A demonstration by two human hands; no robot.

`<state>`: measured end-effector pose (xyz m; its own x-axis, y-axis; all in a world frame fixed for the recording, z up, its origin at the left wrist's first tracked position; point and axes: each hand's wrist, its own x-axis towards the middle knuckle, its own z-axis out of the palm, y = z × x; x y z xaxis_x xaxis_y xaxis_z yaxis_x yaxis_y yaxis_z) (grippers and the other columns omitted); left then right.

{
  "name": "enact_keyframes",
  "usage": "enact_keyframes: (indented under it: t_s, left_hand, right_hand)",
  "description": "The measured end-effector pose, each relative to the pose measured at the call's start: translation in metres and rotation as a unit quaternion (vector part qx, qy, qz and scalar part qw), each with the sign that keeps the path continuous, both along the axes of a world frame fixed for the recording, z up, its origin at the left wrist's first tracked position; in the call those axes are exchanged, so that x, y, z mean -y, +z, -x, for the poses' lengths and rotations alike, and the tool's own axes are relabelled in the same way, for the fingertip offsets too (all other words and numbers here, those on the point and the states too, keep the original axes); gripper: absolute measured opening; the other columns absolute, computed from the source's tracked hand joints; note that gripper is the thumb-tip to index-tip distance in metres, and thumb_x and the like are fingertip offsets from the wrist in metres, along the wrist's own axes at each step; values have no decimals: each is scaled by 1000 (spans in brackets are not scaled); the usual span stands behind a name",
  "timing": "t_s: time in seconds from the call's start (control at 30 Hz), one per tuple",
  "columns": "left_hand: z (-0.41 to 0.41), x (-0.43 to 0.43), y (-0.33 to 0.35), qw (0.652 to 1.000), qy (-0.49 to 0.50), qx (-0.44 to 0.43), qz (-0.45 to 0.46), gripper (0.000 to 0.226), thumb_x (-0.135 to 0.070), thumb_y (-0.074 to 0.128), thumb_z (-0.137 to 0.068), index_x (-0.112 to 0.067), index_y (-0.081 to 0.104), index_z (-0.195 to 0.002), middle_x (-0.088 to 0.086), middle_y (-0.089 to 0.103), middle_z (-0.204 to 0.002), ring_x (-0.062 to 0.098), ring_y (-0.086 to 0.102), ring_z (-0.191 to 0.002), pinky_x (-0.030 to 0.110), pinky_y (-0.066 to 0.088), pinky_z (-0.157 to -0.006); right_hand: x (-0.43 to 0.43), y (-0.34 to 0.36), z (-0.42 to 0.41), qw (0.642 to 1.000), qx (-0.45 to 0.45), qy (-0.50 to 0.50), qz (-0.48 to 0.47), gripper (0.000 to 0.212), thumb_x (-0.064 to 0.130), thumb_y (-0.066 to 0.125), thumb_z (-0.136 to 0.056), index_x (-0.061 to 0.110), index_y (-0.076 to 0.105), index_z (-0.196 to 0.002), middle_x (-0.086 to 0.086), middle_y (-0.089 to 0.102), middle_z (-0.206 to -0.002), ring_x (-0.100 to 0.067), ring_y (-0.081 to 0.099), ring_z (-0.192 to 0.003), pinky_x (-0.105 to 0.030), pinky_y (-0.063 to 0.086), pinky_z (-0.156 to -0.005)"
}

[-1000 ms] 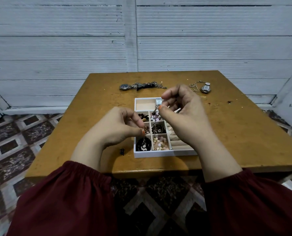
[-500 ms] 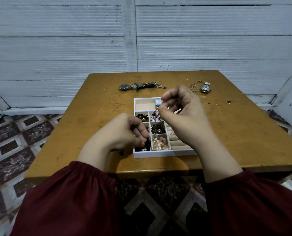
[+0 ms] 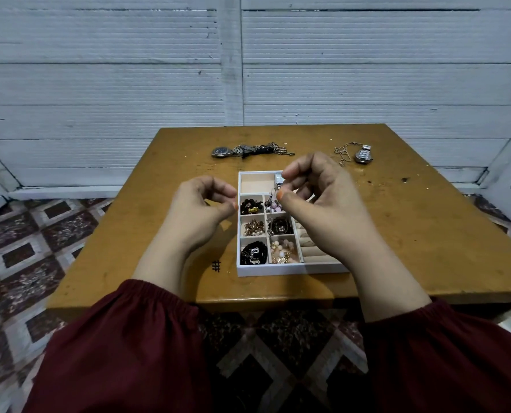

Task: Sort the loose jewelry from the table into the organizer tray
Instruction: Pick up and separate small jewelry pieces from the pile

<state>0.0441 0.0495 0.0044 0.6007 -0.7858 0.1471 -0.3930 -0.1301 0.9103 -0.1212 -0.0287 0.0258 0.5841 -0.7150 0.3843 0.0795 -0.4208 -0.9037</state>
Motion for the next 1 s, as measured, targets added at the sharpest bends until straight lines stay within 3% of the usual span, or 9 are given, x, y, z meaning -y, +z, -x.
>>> enact_keyframes:
  t_s: [0.1, 0.23, 0.57, 0.73, 0.83, 1.0]
  left_hand:
    - [-5, 2, -5, 999, 30, 1, 18, 20, -1, 69, -81, -20, 64, -82, 1, 63, -79, 8, 57, -69, 8, 44, -55]
    - [-6, 3, -7, 999, 36, 2, 28, 16, -1, 69, -81, -15, 64, -87, 1, 62, -80, 6, 54, -65, 8, 42, -55]
    - [-12, 2, -11, 998, 54, 13, 39, 19, -6, 72, -78, -22, 65, -83, 0, 66, -81, 15, 60, -73, 32, 49, -72]
    - [-11, 2, -10, 998, 51, 12, 44, 18, -6, 72, -78, -21, 65, -85, 1, 66, -82, 18, 61, -76, 31, 51, -72]
    - [-12, 2, -10, 998, 53, 12, 44, 18, -7, 73, -78, -22, 65, -84, 1, 67, -83, 20, 61, -77, 35, 52, -75]
    - [-11, 2, -10, 998, 51, 10, 46, 20, -7, 72, -78, -24, 64, -82, -1, 66, -83, 19, 60, -76, 39, 53, -77]
  right_hand:
    - [-2, -2, 1, 999, -1, 42, -19, 26, -7, 62, -82, 18, 55, -87, 5, 56, -74, -17, 43, -64, -22, 40, -58]
    - [-2, -4, 1, 996, -30, 81, -21, 24, -7, 63, -81, 15, 55, -88, 0, 58, -76, -21, 43, -65, -30, 39, -59]
    - [-3, -16, -5, 987, -131, 90, 15, 20, -1, 66, -79, 17, 57, -82, 8, 59, -69, -19, 40, -53, -30, 37, -54]
    - [-2, -21, -8, 974, -206, 60, 77, 17, 7, 67, -77, 21, 59, -82, 10, 62, -67, -3, 47, -50, -29, 43, -56]
    - [-1, -25, -9, 962, -247, 41, 110, 19, 8, 68, -75, 24, 58, -78, 11, 63, -66, 0, 52, -51, -27, 43, -55]
    - [1, -30, -12, 943, -301, 27, 144, 16, 13, 69, -71, 24, 58, -75, 13, 64, -65, 2, 58, -57, -34, 54, -64]
